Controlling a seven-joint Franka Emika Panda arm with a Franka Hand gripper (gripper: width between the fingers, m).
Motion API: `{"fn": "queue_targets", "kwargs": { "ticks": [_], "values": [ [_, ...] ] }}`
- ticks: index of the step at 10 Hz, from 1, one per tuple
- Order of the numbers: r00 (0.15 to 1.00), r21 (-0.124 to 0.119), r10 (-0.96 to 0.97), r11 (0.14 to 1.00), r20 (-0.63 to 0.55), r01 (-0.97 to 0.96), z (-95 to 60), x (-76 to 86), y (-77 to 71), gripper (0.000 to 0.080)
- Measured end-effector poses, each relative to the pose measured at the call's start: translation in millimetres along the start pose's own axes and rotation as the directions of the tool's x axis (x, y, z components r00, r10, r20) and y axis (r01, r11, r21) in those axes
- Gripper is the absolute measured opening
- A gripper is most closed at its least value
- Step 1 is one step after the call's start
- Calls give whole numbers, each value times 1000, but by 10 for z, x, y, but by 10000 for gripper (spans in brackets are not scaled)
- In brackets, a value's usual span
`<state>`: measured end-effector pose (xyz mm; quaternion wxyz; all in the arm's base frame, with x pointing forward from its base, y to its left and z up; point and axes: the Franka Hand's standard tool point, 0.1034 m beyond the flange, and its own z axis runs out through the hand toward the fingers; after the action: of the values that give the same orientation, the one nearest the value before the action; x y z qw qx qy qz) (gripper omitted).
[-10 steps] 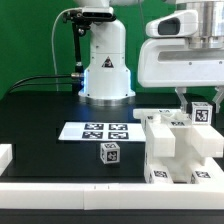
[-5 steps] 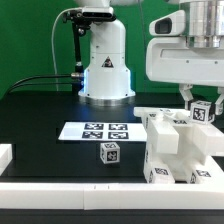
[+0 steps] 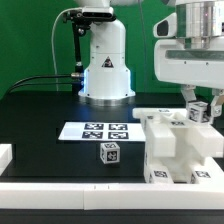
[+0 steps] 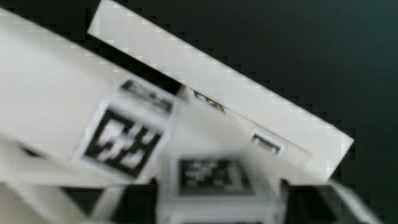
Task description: Assemble chair
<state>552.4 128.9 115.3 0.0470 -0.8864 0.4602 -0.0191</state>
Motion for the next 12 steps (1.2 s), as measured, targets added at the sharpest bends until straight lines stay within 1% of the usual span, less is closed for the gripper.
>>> {"fn": "queue_targets", "kwargs": {
  "ticks": [1,2,3,4,7,8,9,10,11,12],
  "values": [
    [987,-2,-158,987,4,158,-8,28,7,500],
    [947,-3,-322,947,11,322,-48,115,3,620],
    [878,-18,-477,878,28,478,-68,116,-2,620],
    [811,-22,-585,810,31,585,-56,74,-9,641],
    [710,-17,-704,710,32,704,-57,102,1,649],
    [594,-26,-803,594,36,804,-47,106,21,649],
    [506,-34,-862,505,43,863,-31,101,46,649],
    [514,-34,-857,513,42,858,-33,105,44,649],
    [535,-35,-844,534,41,845,-33,104,43,512],
    [542,-35,-839,541,41,840,-33,103,43,512]
  ]
}}
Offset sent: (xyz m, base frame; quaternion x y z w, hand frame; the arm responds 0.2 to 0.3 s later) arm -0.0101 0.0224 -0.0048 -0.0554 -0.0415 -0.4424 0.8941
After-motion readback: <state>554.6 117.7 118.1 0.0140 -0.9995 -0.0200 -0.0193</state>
